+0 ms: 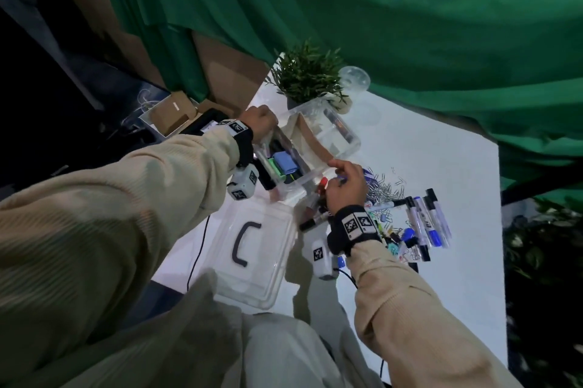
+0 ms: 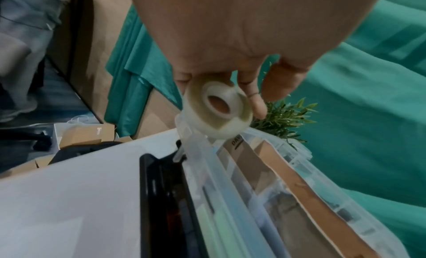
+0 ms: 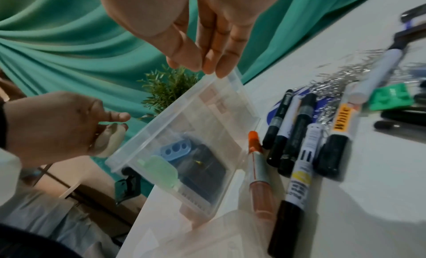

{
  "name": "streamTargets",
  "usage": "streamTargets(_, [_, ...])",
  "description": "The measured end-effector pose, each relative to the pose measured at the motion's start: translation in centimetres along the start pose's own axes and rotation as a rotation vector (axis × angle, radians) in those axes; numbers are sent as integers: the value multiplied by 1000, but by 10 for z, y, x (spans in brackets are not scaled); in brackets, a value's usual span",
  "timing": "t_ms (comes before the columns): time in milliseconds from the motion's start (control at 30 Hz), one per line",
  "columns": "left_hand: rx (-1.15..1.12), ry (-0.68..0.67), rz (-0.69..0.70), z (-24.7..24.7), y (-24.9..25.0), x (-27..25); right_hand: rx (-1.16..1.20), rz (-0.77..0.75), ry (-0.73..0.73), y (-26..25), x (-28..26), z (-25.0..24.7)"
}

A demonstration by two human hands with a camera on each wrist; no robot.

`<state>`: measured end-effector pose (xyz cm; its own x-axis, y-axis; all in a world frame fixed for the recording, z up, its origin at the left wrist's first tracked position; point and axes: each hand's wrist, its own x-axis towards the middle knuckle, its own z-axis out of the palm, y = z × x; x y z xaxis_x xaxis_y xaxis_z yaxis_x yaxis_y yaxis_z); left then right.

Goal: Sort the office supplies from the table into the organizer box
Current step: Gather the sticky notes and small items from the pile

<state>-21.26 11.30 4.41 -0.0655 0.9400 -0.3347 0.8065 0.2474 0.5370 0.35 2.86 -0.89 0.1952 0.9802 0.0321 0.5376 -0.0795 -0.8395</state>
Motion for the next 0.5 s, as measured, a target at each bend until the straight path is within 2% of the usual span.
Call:
streamTargets(133, [-67, 135, 115, 13, 2, -1, 13, 30, 63, 17, -8, -19])
streamTargets(200, [-18, 115, 207, 18, -1, -2, 20, 88, 77, 32, -15, -29])
streamTargets(300, [134, 23, 219, 27, -8, -5, 59, 226, 107, 59, -26, -45])
streamTargets(400, [168, 17, 200, 31, -9, -13, 41, 315, 159, 81, -33, -68])
streamTargets(500, [215, 167, 309, 40, 9, -37, -43, 348, 129, 109, -42, -91])
